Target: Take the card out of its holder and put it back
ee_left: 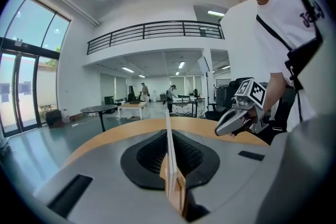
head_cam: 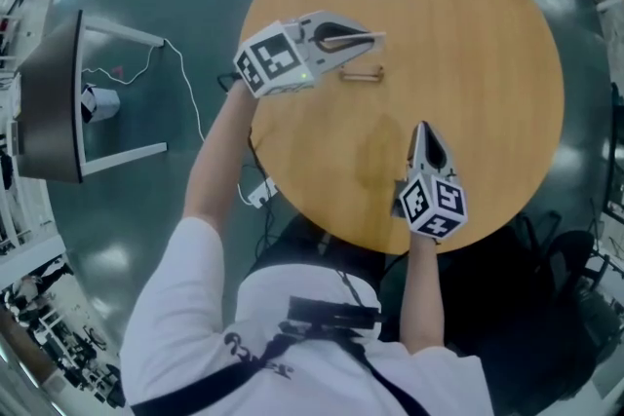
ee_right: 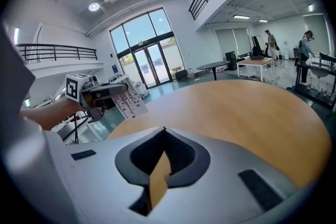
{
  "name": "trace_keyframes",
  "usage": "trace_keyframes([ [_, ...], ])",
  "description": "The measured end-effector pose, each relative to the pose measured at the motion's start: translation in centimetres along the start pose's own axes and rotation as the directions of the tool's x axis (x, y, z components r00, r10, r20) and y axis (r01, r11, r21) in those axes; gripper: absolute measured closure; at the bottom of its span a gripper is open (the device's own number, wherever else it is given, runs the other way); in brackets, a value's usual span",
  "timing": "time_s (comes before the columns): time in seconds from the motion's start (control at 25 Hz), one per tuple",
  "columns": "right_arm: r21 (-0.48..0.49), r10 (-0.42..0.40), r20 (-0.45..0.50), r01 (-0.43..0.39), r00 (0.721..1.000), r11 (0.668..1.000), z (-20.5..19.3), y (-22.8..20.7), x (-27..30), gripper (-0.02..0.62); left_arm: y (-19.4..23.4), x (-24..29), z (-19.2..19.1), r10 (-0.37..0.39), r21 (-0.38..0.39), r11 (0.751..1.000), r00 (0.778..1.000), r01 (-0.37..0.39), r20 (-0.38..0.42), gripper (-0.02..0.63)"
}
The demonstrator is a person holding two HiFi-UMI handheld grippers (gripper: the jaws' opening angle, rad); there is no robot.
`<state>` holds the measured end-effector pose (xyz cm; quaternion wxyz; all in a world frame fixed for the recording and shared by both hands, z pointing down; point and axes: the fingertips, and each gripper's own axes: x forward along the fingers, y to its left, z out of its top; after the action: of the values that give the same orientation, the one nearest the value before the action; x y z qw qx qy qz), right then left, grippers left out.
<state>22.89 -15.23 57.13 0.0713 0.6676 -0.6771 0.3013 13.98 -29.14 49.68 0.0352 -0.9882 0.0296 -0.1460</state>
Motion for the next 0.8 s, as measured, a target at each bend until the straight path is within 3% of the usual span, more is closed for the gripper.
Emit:
trace_keyframes([
  [0.4,-0.014,0.016,-0.052,-0.017,0.999,1.000,-1.6,0.5,0.7,0.574,-2.4,1.8,-3.5,-0.126,-0.013,0.992,0.990,0.126,-0.057,0.580],
  [0.8,-0.016,0.012,-0.076,-0.013,0.997,1.000,-2.1,0.4,1.4,0.574,-2.3,2.3,-4.5,-0.144,-0.052,0.988,0.989,0.142,-0.039,0.580],
])
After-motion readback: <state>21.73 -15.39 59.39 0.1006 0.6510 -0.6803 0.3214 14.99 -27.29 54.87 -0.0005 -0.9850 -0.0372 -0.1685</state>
